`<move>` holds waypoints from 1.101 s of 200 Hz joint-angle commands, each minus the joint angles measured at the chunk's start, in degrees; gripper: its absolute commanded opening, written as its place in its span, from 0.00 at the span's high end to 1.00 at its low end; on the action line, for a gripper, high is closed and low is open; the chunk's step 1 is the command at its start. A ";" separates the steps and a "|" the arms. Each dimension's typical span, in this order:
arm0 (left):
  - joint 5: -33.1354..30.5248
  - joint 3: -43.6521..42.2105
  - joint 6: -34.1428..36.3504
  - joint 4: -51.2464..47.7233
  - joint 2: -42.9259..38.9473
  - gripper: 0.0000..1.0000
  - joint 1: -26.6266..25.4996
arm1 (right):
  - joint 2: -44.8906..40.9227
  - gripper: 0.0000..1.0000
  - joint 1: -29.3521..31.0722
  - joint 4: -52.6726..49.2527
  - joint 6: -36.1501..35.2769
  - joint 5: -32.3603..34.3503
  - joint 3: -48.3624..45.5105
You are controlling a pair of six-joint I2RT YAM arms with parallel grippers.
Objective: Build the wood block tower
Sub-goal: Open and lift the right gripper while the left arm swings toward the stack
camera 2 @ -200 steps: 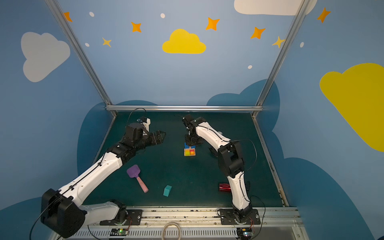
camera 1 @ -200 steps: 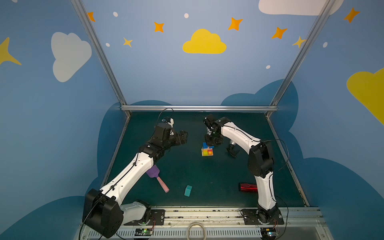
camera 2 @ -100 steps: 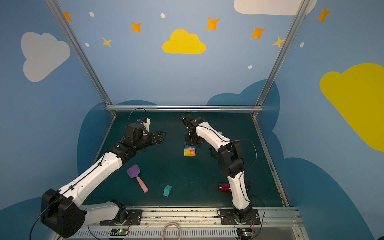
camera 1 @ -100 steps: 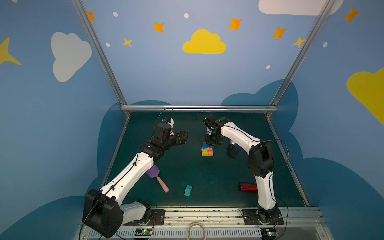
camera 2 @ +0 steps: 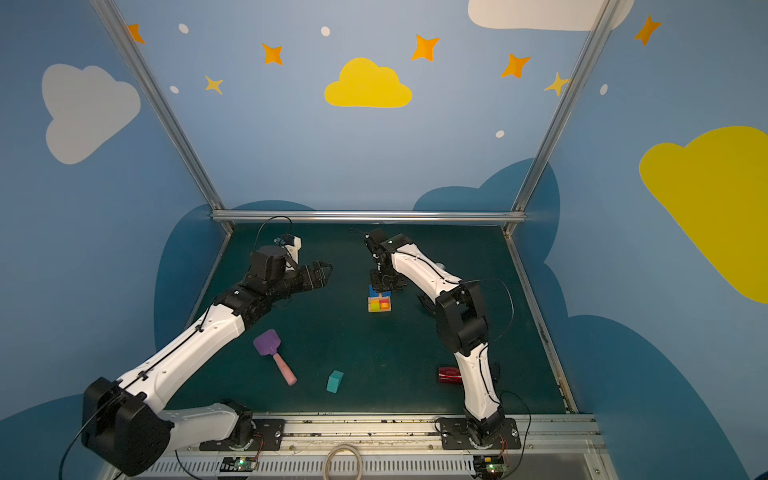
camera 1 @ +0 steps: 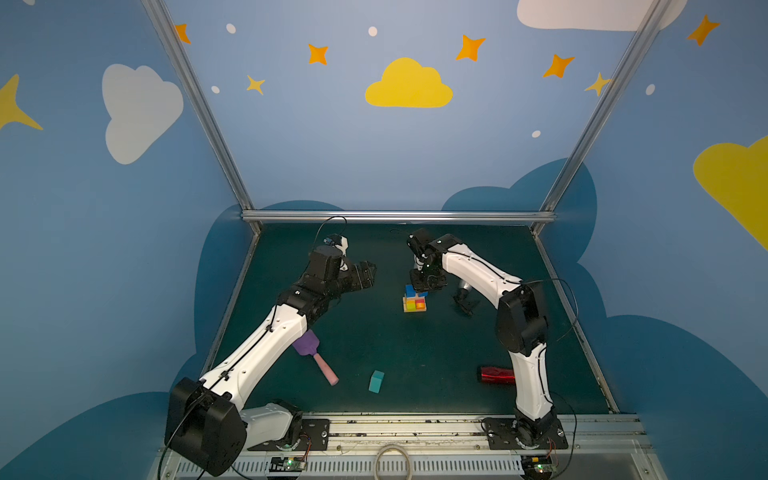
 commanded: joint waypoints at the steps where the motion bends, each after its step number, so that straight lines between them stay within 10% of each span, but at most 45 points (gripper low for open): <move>1: 0.30 0.10 -0.21 0.58 0.24 0.09 0.33 | -3.29 0.59 -0.17 -1.29 0.59 0.45 1.37; 139: 3.62 2.51 -1.61 -0.96 4.22 0.17 0.33 | -12.49 0.56 -0.48 1.23 0.92 0.93 -4.33; 220: 18.23 9.29 -4.92 -4.41 16.99 0.33 0.31 | -22.67 0.57 -5.23 17.68 3.75 -8.79 -23.71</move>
